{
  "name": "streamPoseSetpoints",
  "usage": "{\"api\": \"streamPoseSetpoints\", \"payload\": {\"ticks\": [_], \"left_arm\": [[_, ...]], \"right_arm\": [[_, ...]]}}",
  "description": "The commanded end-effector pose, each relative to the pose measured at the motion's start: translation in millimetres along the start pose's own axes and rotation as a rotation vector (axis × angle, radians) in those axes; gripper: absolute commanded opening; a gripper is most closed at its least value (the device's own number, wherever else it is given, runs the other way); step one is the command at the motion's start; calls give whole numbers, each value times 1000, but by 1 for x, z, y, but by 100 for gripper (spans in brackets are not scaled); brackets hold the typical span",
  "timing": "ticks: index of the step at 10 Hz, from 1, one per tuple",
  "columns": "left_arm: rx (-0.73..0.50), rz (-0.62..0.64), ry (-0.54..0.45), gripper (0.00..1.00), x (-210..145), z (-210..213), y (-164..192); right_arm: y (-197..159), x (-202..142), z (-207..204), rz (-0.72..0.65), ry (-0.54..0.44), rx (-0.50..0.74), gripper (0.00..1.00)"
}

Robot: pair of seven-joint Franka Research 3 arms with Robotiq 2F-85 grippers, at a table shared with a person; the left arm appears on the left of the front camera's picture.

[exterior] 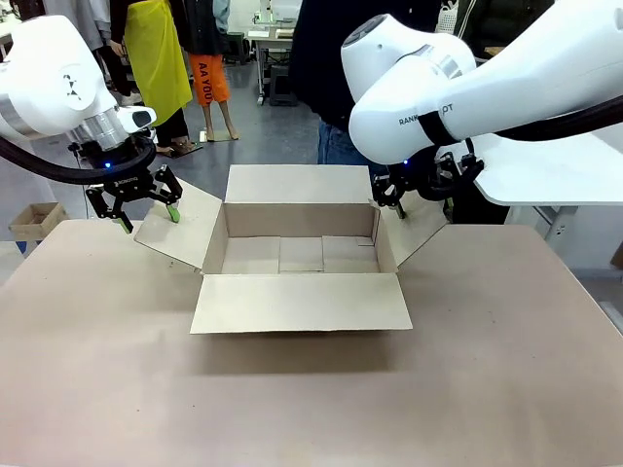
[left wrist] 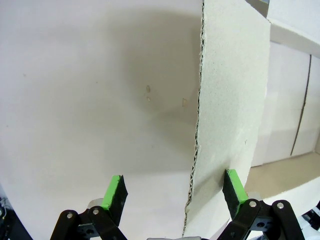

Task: Pack the gift set into the box.
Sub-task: Place both hands on the side flaps of the Package Box and spread them outward, then lift both hands away from the flaps of the Package Box.

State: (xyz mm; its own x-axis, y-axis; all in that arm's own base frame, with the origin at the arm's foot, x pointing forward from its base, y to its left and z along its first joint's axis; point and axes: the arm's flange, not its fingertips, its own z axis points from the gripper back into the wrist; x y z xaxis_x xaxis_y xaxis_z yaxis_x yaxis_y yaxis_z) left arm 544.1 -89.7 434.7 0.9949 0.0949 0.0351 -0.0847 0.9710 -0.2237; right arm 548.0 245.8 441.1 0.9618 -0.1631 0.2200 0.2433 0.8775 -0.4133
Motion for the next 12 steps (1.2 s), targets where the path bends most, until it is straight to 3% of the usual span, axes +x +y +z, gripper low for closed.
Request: {"api": "streamPoseSetpoints", "payload": {"ticks": [1, 12], "left_arm": [[13, 9, -3, 100, -1, 2, 0], [13, 9, -3, 100, -1, 2, 0]], "right_arm": [[-3, 3, 0, -7, -17, -24, 100], [-3, 3, 0, -7, -17, -24, 100]]}}
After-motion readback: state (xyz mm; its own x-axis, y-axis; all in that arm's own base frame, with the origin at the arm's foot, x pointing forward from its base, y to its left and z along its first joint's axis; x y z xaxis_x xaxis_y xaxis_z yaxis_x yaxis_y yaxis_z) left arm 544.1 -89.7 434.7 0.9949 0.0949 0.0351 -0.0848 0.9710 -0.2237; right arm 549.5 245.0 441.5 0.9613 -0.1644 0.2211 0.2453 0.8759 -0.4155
